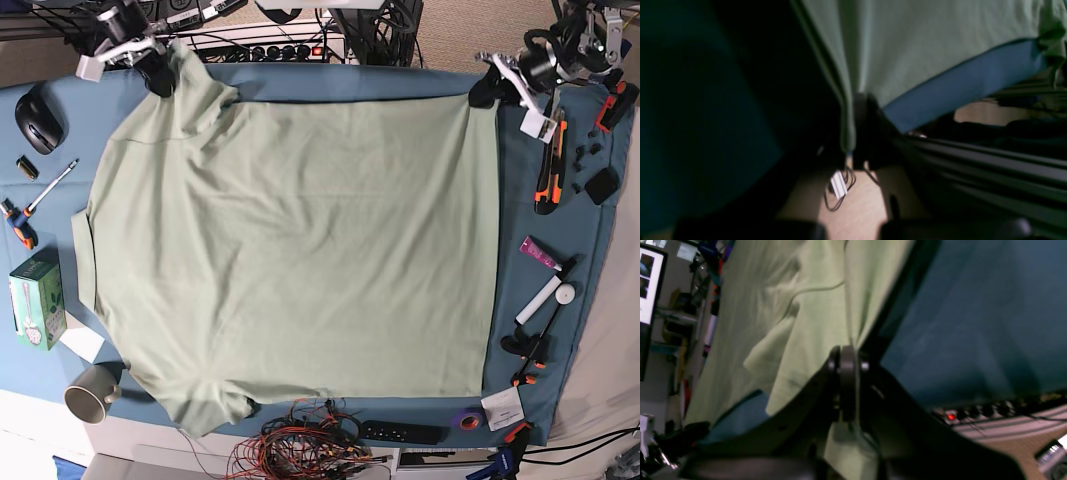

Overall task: Fold the T-shirt properly
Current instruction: 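Lift both shoulder corners and pull the shirt toward the robot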

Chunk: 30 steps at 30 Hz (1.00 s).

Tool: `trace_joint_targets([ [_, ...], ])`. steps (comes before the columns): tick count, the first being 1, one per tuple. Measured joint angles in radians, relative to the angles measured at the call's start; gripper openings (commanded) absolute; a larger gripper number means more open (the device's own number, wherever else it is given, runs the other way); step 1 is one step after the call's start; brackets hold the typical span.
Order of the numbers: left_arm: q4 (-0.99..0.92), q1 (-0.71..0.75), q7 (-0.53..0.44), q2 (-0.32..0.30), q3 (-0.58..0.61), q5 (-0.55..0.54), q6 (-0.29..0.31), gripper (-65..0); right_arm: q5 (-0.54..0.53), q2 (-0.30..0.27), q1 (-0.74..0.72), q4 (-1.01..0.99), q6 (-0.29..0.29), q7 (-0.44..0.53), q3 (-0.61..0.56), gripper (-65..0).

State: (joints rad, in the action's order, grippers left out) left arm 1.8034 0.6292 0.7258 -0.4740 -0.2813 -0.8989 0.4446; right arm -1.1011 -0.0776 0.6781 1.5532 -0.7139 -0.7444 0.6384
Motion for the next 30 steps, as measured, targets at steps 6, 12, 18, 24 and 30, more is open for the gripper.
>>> trace_joint_targets([
  [6, 0.064, 0.066, 0.016, 0.0, -0.023, 0.02, -0.004, -65.0, -0.029, -0.046, 0.061, 0.001, -0.002, -0.004, 0.0, -65.0],
  [12, 0.1, 0.128, 0.026, 0.0, -0.042, 0.02, -0.004, -65.0, -0.052, -0.055, 0.134, -0.004, 0.026, -0.064, 0.0, -65.0],
  [18, 0.1, 0.144, 0.034, 0.0, -0.042, 0.02, -0.003, -65.0, -0.079, -0.056, 0.19, -0.004, 0.024, -0.063, 0.0, -65.0],
  [24, 0.111, 0.188, 0.038, 0.0, -0.042, 0.02, -0.004, -65.0, -0.121, -0.056, 0.217, -0.004, 0.025, -0.086, 0.0, -65.0],
  [30, 0.17, 0.238, 0.041, 0.0, -0.042, 0.043, -0.004, -65.0, -0.12, -0.055, 0.219, -0.004, 0.025, -0.108, 0.037, -65.0],
])
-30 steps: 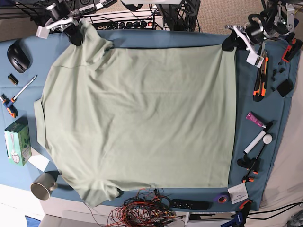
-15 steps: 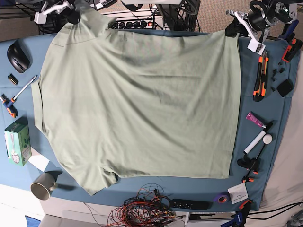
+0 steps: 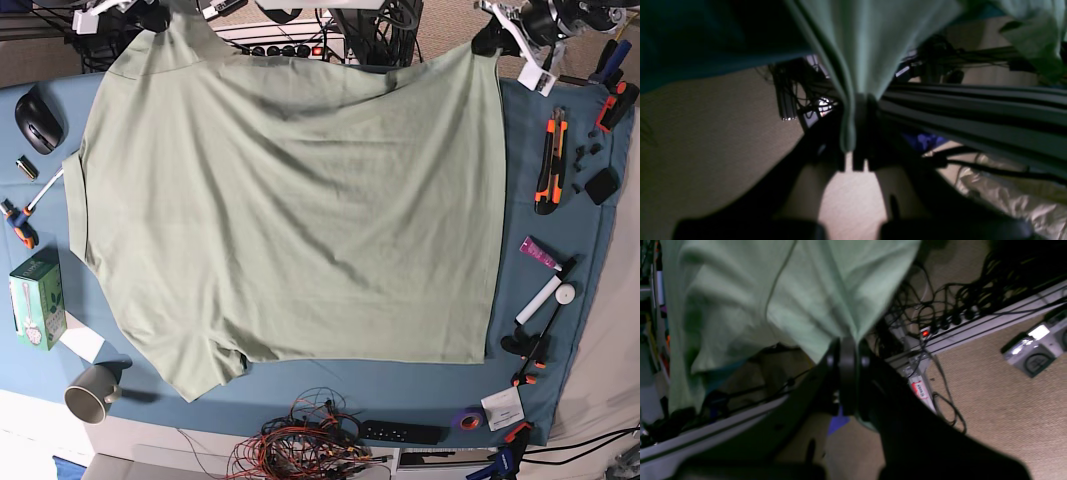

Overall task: Fold the T-shirt properly
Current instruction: 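Lift both shoulder corners and pull the shirt toward the robot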

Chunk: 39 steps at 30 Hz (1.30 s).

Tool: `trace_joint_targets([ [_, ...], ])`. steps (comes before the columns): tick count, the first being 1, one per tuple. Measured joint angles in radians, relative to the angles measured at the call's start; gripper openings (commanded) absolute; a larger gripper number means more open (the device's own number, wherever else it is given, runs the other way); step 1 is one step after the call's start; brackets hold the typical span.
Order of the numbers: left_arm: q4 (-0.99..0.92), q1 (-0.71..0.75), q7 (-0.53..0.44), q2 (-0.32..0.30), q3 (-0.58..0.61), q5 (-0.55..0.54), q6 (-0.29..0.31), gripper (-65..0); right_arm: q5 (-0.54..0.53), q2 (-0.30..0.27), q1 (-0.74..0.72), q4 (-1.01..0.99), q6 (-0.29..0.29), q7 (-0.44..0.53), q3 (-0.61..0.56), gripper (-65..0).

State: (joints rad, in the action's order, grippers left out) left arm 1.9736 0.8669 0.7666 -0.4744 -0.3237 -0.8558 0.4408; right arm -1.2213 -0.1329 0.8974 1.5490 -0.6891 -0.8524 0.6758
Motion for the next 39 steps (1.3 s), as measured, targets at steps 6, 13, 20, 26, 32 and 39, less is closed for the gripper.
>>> trace_joint_targets([
  [6, 0.06, 0.013, 0.004, -0.001, -0.006, 0.035, 0.0, -65.0, -0.011, -0.014, 0.0, 0.0, -0.001, -0.01, 0.09, -65.0],
  [13, 0.078, 0.059, 0.004, -0.002, -0.027, 0.036, 0.0, -65.0, -0.063, -0.04, 0.013, 0.0, -0.004, -0.04, 0.13, -65.0],
  [20, 0.08, 0.089, 0.004, -0.002, -0.066, 0.033, 0.001, -65.0, -0.086, -0.035, 0.031, 0.0, -0.004, -0.05, 0.13, -65.0],
  [26, 0.08, 0.101, 0.003, -0.002, -0.089, 0.033, 0.001, -65.0, -0.085, -0.035, 0.031, 0.0, -0.004, -0.053, 0.13, -65.0],
  [32, 0.081, 0.122, 0.005, -0.002, -0.09, 0.033, 0.001, -65.0, -0.089, -0.036, 0.034, 0.0, -0.004, -0.069, 0.13, -65.0],
  [39, 0.081, 0.137, 0.008, -0.001, -0.09, 0.033, 0.001, -65.0, -0.109, -0.036, 0.055, 0.0, -0.004, -0.082, 0.13, -65.0],
])
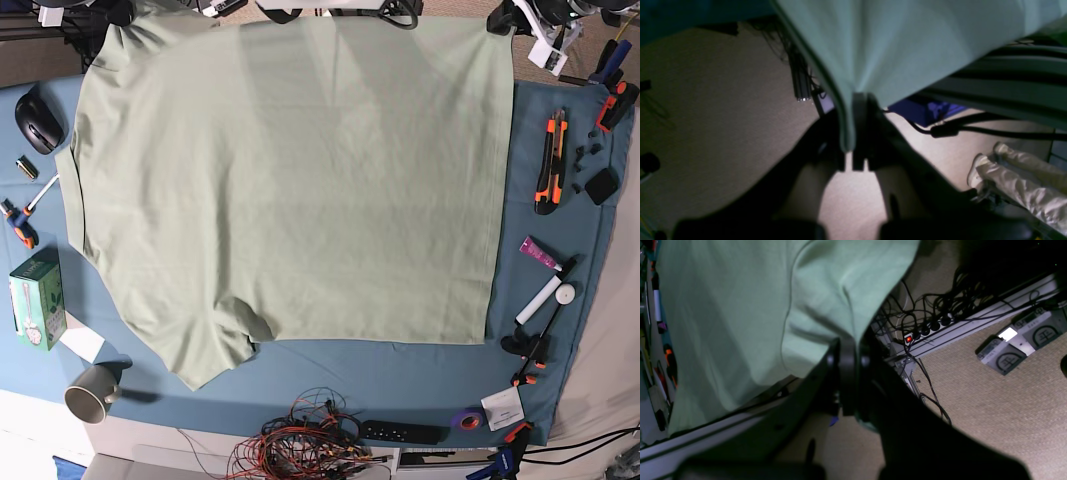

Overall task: Fold the T-shirt properly
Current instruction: 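Lift both shoulder corners and pull the shirt toward the robot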

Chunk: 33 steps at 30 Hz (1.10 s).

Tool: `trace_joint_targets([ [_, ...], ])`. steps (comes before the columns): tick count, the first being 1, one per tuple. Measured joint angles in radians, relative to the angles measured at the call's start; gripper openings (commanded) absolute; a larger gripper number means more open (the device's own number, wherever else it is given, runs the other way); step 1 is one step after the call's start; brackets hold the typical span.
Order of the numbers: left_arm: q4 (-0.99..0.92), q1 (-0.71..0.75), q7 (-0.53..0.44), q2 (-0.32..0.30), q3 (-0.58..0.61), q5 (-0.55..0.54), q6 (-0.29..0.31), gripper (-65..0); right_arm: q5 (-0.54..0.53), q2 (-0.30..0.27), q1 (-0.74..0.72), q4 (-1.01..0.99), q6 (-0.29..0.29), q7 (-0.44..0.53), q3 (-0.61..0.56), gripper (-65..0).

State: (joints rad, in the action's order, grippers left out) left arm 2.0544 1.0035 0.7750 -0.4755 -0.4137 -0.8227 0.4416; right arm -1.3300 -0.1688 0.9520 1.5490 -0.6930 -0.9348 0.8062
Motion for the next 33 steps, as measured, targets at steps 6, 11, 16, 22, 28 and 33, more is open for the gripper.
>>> trace_joint_targets([
  [6, 0.0, 0.0, 0.0, 0.002, 0.0, 0.001, 0.0, -65.0, 0.001, 0.0, 0.001, 0.0, 0.0, -0.006, 0.0, -65.0],
  [11, 0.0, 0.023, -0.007, 0.002, 0.0, 0.013, -0.022, -65.0, 0.0, 0.0, 0.017, 0.0, 0.0, -0.011, 0.0, -65.0],
  [16, 0.0, 0.033, -0.005, 0.002, 0.0, 0.018, -0.023, -65.0, 0.001, 0.0, 0.032, 0.0, 0.0, -0.011, 0.0, -65.0],
  [22, 0.001, 0.057, -0.005, 0.002, 0.0, 0.018, -0.023, -65.0, 0.001, 0.0, 0.059, 0.0, 0.0, -0.011, 0.0, -65.0],
  [28, 0.001, 0.035, -0.017, 0.002, 0.0, 0.019, -0.023, -65.0, -0.003, 0.0, 0.057, 0.009, 0.0, -0.007, 0.0, -65.0],
  [33, 0.036, -0.005, -0.023, 0.002, -0.001, 0.027, -0.026, -65.0, 0.008, 0.0, 0.055, 0.117, 0.009, -0.003, 0.0, -65.0],
])
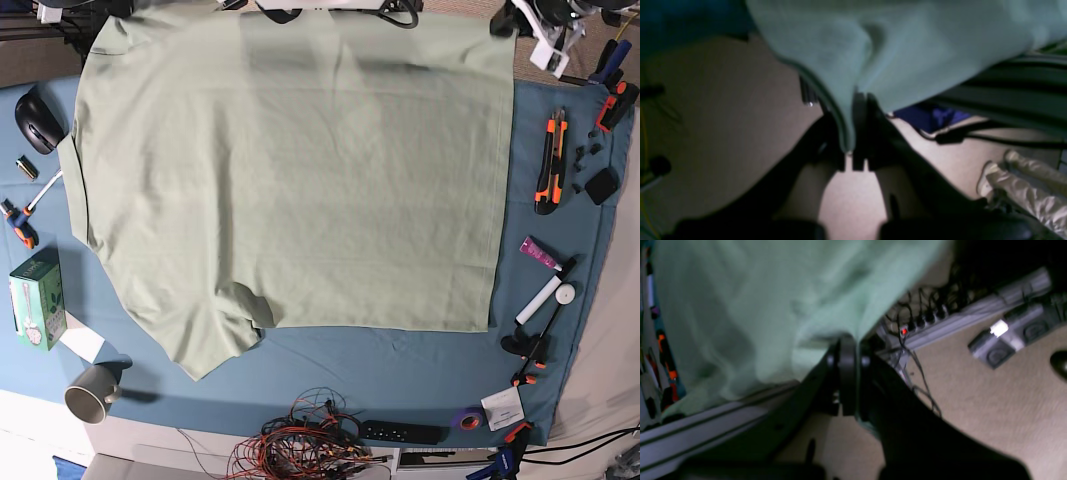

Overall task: Fold the T-shirt properly
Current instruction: 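Lift both shoulder corners and pull the shirt toward the robot, then lower both grippers, laying the collar edge back onto the shirt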

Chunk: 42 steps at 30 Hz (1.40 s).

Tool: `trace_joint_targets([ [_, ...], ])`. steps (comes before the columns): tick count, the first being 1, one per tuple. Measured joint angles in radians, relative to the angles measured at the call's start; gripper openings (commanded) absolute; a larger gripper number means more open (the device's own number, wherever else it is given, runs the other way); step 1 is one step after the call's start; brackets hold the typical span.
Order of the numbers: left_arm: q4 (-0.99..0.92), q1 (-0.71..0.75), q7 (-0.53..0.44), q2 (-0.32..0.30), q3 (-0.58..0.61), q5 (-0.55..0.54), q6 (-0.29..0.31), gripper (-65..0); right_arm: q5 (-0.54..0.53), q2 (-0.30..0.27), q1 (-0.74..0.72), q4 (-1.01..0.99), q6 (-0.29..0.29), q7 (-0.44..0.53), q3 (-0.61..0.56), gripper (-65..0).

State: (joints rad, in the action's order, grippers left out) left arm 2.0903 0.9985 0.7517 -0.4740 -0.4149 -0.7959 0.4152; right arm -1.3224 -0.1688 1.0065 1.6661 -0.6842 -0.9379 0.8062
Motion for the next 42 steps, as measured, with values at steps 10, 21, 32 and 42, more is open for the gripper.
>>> trace_joint_targets([
  [10, 0.033, -0.087, -0.001, 0.0, 0.0, 0.0, 0.026, -65.0, 0.212, 0.005, -0.148, 0.195, -0.006, 0.08, 0.001, -65.0],
  [21, -0.036, -0.269, -0.028, 0.002, 0.001, 0.006, 0.019, -65.0, 0.463, 0.008, -0.455, 0.19, -0.013, 0.164, -0.007, -65.0],
  [32, -0.083, -0.404, -0.046, 0.003, 0.002, 0.01, 0.019, -65.0, 0.586, 0.009, -0.608, 0.018, -0.012, 0.231, -0.146, -65.0],
  [42, -0.088, -0.418, -0.05, 0.003, 0.002, 0.009, 0.019, -65.0, 0.664, 0.008, -0.682, -0.02, 0.029, 0.262, -0.146, -65.0],
])
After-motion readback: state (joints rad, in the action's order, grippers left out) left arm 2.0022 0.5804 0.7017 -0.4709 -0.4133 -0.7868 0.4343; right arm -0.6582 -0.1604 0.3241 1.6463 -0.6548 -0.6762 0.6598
